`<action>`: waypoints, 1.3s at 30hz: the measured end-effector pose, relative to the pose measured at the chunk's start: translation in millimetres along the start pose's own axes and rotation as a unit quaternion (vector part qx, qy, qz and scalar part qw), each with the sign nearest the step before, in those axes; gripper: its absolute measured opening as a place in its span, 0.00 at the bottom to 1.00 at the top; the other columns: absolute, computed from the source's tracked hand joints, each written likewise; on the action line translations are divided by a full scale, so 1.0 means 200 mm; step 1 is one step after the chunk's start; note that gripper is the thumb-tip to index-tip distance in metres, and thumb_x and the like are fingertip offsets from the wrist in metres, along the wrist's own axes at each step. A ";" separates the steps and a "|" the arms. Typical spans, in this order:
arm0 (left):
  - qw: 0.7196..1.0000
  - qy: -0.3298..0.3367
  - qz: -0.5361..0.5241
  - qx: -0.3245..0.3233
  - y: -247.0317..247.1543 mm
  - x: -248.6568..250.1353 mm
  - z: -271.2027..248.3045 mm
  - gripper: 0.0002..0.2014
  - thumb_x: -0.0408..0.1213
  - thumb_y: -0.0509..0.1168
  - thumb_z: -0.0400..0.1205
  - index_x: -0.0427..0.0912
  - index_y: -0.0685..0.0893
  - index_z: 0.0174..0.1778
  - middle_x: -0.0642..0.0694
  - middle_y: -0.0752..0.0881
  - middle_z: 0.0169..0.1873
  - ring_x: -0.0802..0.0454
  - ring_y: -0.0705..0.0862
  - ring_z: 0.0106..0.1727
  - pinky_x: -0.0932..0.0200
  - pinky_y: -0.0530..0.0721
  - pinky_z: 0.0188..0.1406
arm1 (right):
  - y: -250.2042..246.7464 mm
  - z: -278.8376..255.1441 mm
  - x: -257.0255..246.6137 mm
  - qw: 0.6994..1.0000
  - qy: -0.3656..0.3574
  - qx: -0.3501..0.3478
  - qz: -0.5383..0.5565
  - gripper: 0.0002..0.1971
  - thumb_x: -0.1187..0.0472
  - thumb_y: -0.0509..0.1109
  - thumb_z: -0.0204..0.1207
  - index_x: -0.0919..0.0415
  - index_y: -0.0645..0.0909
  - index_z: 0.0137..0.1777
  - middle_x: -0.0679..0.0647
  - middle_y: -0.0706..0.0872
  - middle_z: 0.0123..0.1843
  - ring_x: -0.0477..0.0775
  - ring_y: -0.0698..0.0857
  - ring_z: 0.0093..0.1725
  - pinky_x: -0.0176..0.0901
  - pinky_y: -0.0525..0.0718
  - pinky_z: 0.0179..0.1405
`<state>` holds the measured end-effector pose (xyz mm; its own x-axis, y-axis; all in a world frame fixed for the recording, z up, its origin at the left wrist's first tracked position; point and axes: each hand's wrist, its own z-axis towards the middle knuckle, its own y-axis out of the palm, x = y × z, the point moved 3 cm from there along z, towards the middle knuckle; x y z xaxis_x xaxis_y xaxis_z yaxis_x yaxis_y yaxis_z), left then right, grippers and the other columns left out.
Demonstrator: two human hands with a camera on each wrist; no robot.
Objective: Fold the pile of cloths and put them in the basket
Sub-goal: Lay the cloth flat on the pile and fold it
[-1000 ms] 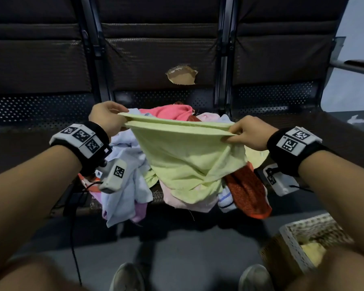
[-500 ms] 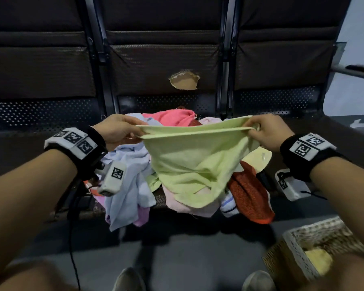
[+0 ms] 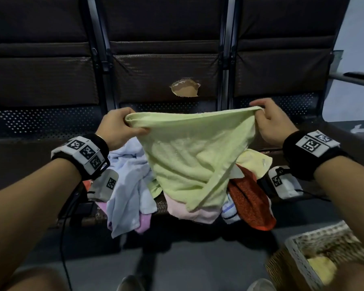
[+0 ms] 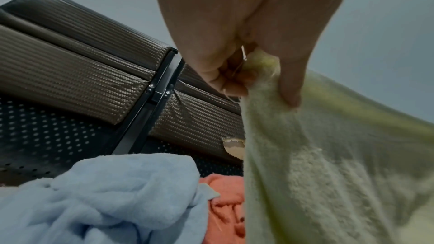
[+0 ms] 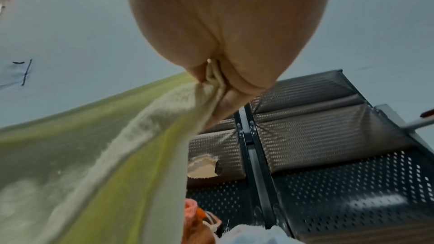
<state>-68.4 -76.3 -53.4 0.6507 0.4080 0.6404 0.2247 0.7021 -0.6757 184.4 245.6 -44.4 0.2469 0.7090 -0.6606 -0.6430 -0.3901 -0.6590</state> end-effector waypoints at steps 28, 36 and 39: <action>0.916 -0.063 -0.395 0.005 0.10 0.93 0.20 0.13 0.40 0.71 0.82 0.37 0.90 0.34 0.42 0.88 0.29 0.51 0.85 0.30 0.56 0.85 0.32 | 0.04 0.24 -0.84 0.907 0.164 -0.087 0.377 0.12 0.65 0.69 0.83 0.72 0.85 0.61 0.66 0.90 0.52 0.58 0.90 0.41 0.44 0.87 0.32; 0.913 -0.098 -0.396 -0.012 0.05 0.88 0.18 0.12 0.32 0.58 0.81 0.34 0.88 0.43 0.40 0.88 0.33 0.48 0.86 0.29 0.59 0.82 0.33 | 0.02 0.20 -0.82 0.927 0.116 -0.151 0.322 0.11 0.71 0.65 0.78 0.67 0.87 0.55 0.63 0.88 0.49 0.59 0.89 0.45 0.46 0.88 0.38; 0.940 -0.098 -0.323 0.049 0.06 0.77 0.24 0.21 0.23 0.61 0.77 0.38 0.79 0.67 0.39 0.84 0.49 0.48 0.81 0.40 0.56 0.80 0.38 | 0.02 0.21 -0.80 0.924 0.095 -0.189 0.320 0.17 0.75 0.60 0.76 0.60 0.89 0.49 0.59 0.90 0.44 0.56 0.90 0.44 0.44 0.86 0.38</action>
<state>-1.4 22.8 55.1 0.2531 -0.0301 0.9670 0.4536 0.8865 -0.0911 112.4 155.8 73.5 0.0494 0.1610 -0.9857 -0.4117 -0.8959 -0.1669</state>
